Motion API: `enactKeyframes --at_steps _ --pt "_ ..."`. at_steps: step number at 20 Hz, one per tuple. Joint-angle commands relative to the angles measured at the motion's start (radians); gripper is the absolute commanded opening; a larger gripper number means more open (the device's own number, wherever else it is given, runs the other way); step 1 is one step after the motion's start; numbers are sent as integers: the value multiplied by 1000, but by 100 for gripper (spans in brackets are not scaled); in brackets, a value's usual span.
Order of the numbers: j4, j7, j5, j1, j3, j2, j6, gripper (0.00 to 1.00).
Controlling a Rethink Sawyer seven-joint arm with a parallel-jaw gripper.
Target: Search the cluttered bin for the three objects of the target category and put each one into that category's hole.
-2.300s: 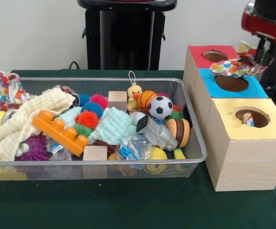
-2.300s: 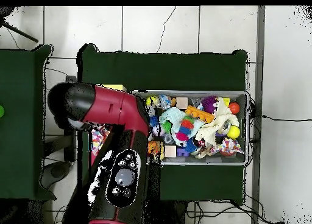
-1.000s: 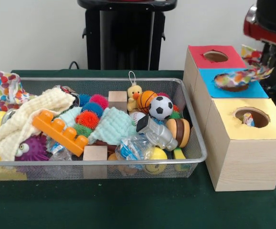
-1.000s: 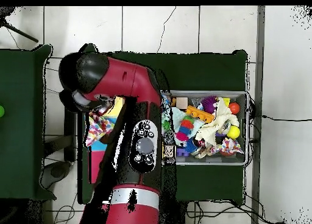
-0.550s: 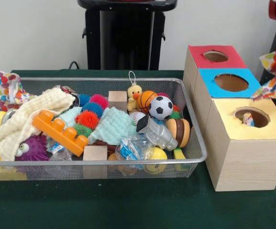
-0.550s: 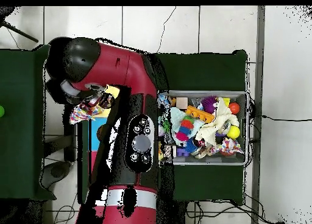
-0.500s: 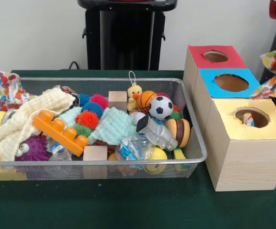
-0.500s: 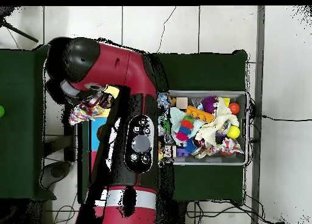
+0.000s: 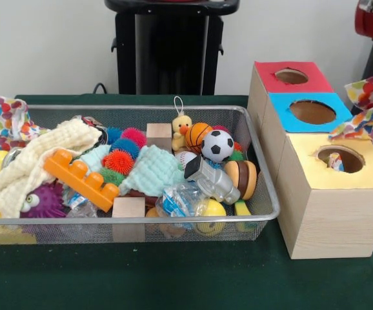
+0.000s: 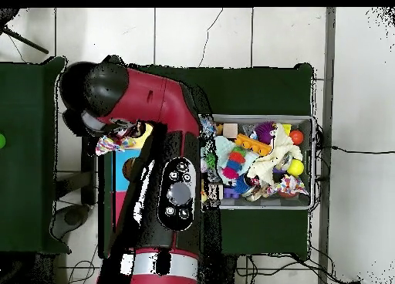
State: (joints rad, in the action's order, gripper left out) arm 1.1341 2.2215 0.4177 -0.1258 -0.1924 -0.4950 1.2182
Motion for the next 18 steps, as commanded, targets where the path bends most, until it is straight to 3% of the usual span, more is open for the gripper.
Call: enactKeyframes --at_steps 1,13,18 --pt "259 -37 -79 17 53 -47 -111 0" --pt "363 -96 -189 50 87 -58 -232 0" --pt "364 -112 -230 79 110 -36 -250 0"
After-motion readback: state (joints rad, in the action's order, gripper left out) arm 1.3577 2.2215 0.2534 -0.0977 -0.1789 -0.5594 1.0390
